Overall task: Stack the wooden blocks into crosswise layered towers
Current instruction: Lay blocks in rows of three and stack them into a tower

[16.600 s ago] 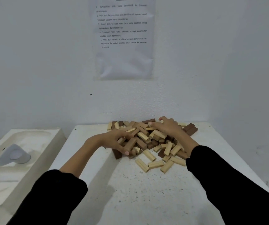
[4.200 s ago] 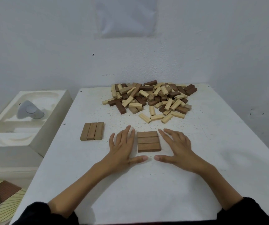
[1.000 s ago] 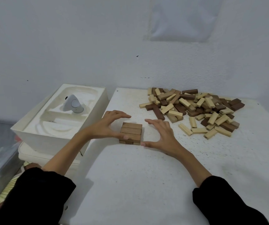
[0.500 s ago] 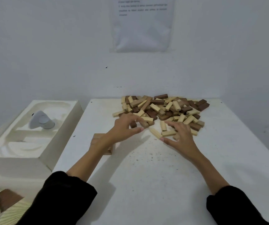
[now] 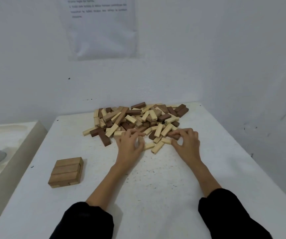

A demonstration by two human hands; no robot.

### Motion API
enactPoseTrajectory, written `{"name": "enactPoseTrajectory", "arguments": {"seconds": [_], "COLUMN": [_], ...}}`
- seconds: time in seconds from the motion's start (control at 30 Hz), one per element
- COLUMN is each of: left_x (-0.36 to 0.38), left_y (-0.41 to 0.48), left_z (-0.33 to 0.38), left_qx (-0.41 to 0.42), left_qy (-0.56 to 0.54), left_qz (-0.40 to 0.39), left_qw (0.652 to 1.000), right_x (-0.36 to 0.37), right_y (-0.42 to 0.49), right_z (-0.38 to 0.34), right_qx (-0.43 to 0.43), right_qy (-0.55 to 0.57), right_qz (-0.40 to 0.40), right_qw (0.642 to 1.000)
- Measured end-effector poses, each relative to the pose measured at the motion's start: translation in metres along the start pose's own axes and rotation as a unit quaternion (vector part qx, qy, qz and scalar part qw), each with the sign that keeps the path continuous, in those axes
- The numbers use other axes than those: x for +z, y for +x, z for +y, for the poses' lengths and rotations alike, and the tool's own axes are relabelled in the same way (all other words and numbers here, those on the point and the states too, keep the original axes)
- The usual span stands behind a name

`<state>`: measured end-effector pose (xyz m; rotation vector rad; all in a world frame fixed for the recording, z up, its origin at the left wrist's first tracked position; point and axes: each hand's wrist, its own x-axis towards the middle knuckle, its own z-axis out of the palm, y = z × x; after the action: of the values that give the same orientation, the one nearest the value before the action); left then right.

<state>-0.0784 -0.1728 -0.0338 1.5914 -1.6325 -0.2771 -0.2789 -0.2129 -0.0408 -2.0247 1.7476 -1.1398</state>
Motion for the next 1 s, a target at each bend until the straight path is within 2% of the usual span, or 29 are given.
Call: {"name": "enactPoseTrajectory", "arguments": {"seconds": [0.13,0.3,0.37,0.43,0.6,0.73,0.8,0.83,0.9,1.0], "left_x": [-0.004,-0.003,-0.003,-0.003,-0.001,-0.008,-0.015,-0.018,-0.024,-0.026], "left_y": [-0.002,-0.003,-0.002,0.0,0.002,0.0,0.0,0.0,0.001,0.003], "left_z": [-0.003,-0.001,-0.004,-0.007,-0.01,-0.006,-0.01,-0.014,-0.021,-0.024], "left_qx": [0.004,0.004,0.003,0.008,0.021,0.013,0.014,0.01,-0.017,-0.045], "left_qy": [0.0,0.009,-0.014,-0.029,-0.025,-0.054,-0.004,0.028,0.047,0.035], "left_qz": [0.001,0.002,0.013,0.023,0.031,0.052,0.078,0.089,0.113,0.129], "left_qw": [1.0,1.0,1.0,0.999,0.999,0.997,0.997,0.996,0.992,0.99], "right_x": [0.001,-0.008,-0.01,-0.013,-0.017,-0.023,-0.027,-0.028,-0.026,-0.018], "right_y": [0.004,0.008,0.009,0.009,0.013,0.02,0.023,0.025,0.027,0.029], "right_z": [-0.003,0.009,0.013,0.012,0.014,0.02,0.024,0.025,0.026,0.023], "right_qx": [0.046,0.053,0.042,0.042,0.112,0.173,0.191,0.199,0.204,0.127], "right_qy": [-0.001,0.014,0.058,0.149,0.29,0.419,0.484,0.493,0.454,0.256], "right_qz": [0.003,-0.017,-0.015,0.021,0.112,0.167,0.165,0.155,0.128,0.078], "right_qw": [0.999,0.998,0.997,0.988,0.944,0.876,0.838,0.833,0.858,0.955]}}
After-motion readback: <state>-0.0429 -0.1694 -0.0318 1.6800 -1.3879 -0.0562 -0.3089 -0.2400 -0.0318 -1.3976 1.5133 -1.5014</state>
